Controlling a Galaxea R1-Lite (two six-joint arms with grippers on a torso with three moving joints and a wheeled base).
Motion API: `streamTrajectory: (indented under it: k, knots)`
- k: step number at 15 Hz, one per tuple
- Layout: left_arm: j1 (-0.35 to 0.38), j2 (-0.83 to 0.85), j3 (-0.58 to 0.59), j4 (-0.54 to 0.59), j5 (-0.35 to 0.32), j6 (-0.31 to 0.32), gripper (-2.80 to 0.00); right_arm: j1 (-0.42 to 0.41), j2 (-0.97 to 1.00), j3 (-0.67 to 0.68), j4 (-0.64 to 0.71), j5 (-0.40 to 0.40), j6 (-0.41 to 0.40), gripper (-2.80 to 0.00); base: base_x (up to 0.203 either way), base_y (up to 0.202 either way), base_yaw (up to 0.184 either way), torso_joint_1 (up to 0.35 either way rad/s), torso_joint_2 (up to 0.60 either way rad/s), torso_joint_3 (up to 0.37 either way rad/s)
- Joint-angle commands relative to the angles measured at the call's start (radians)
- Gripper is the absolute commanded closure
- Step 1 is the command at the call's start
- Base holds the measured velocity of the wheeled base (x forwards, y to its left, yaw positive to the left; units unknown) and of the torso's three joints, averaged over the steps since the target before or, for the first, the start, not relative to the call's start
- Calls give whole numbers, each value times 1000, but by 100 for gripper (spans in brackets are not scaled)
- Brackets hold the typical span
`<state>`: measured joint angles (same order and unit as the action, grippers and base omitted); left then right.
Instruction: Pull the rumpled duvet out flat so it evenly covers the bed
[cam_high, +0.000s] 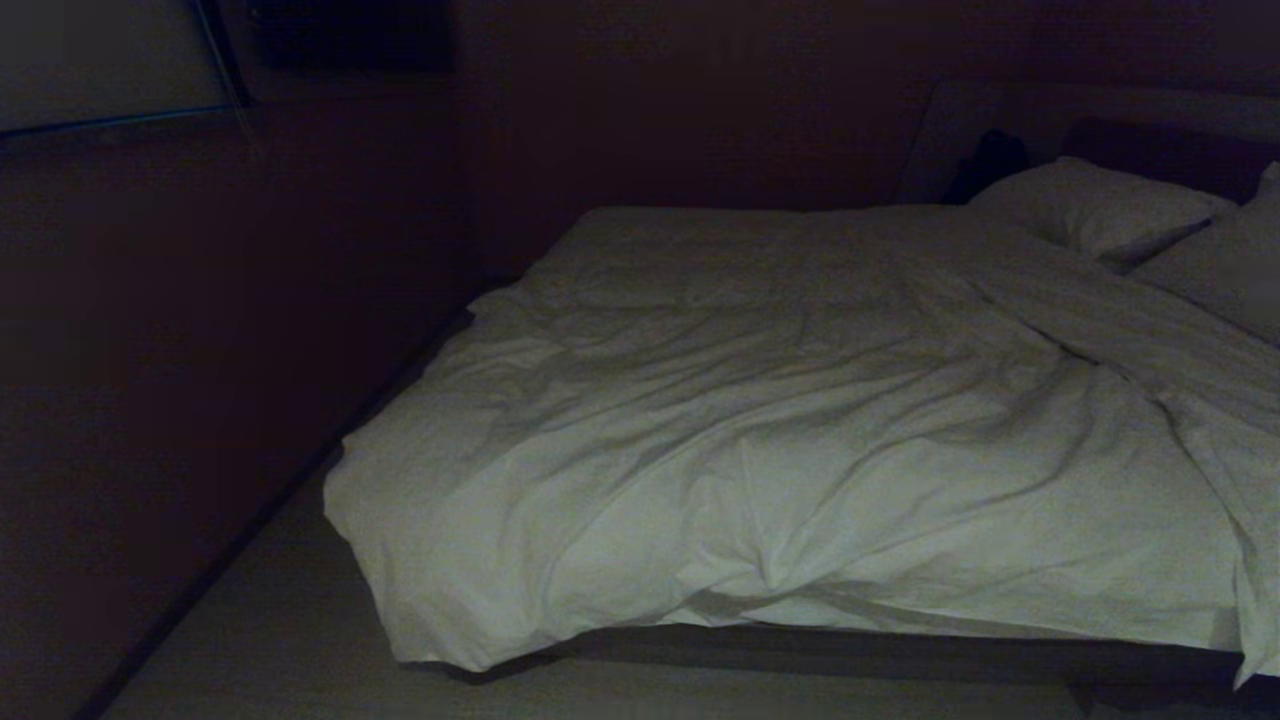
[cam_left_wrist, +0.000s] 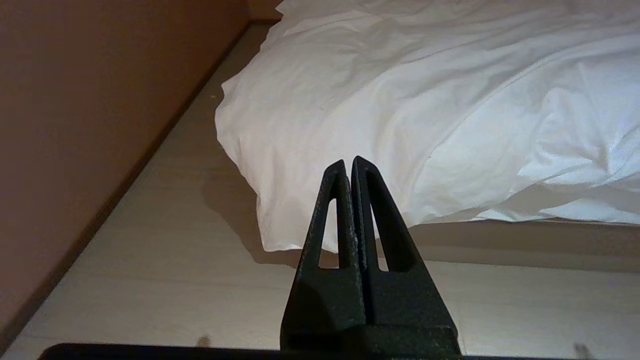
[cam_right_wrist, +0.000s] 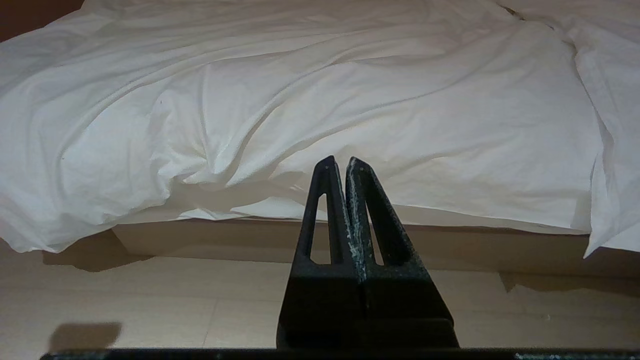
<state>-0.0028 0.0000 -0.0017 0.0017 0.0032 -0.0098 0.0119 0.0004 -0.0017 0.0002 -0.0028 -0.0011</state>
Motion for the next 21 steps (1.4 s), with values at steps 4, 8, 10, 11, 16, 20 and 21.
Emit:
streamTrajectory:
  k: [4,8,10,11,16,20,21]
  knots:
    - [0,0,0,0,1,5,0,0,0,0,0,0,0,0,0,0,0,0,0,0]
    - [0,0,0,0,1,1,0,0,0,0,0,0,0,0,1,148,1,3,2,1]
    - [0,0,0,-1,1,1,0,0,0,0,0,0,0,0,0,197,-2,2,1,5]
    - [0,0,0,0,1,1,0,0,1,0,0,0,0,0,0,193,0,2,1,4]
    - [0,0,0,0,1,-1,0,0,0,0,0,0,0,0,0,198,-2,3,3,2]
    - [0,0,0,0,0,2,0,0,0,0,0,0,0,0,0,199,0,3,1,3]
    - [0,0,0,-1,0,2,0,0,0,0,0,0,0,0,0,202,1,1,0,-2]
